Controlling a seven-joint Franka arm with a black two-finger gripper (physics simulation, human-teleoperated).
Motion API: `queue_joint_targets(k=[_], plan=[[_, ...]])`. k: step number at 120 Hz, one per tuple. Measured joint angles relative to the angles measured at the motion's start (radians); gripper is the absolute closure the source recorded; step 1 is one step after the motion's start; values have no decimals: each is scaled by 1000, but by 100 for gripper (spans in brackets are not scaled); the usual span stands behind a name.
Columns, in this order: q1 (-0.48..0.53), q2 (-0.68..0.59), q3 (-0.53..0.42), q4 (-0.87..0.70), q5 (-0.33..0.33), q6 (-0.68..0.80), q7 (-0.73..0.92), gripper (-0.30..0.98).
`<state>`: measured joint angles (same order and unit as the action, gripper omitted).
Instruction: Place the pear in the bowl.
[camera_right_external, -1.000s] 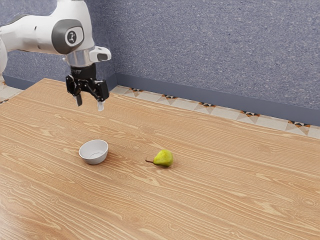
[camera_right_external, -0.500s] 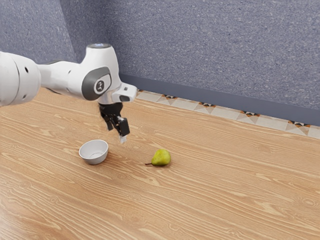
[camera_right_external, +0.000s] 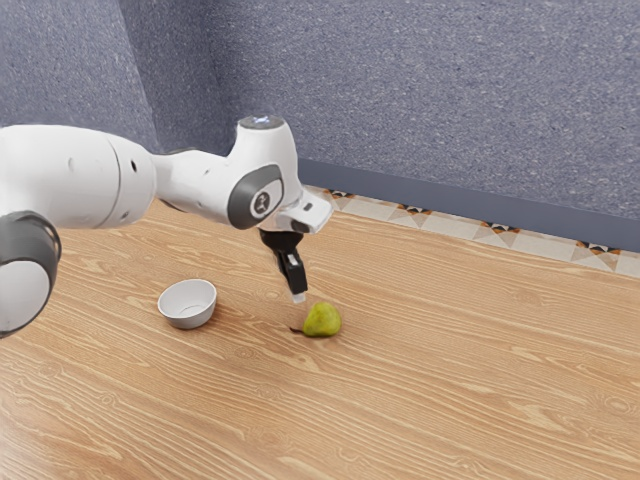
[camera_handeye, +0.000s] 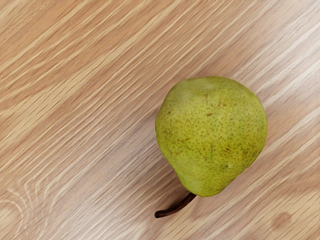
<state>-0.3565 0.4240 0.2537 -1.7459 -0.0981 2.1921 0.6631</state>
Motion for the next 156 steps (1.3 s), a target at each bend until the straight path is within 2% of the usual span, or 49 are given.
queue_joint_targets(k=[52, 112, 156], plan=[[-16, 98, -21, 17, -100, 116, 92, 1], [-40, 92, -21, -29, -119, 151, 149, 1], [-29, 139, -21, 28, -117, 153, 192, 1]])
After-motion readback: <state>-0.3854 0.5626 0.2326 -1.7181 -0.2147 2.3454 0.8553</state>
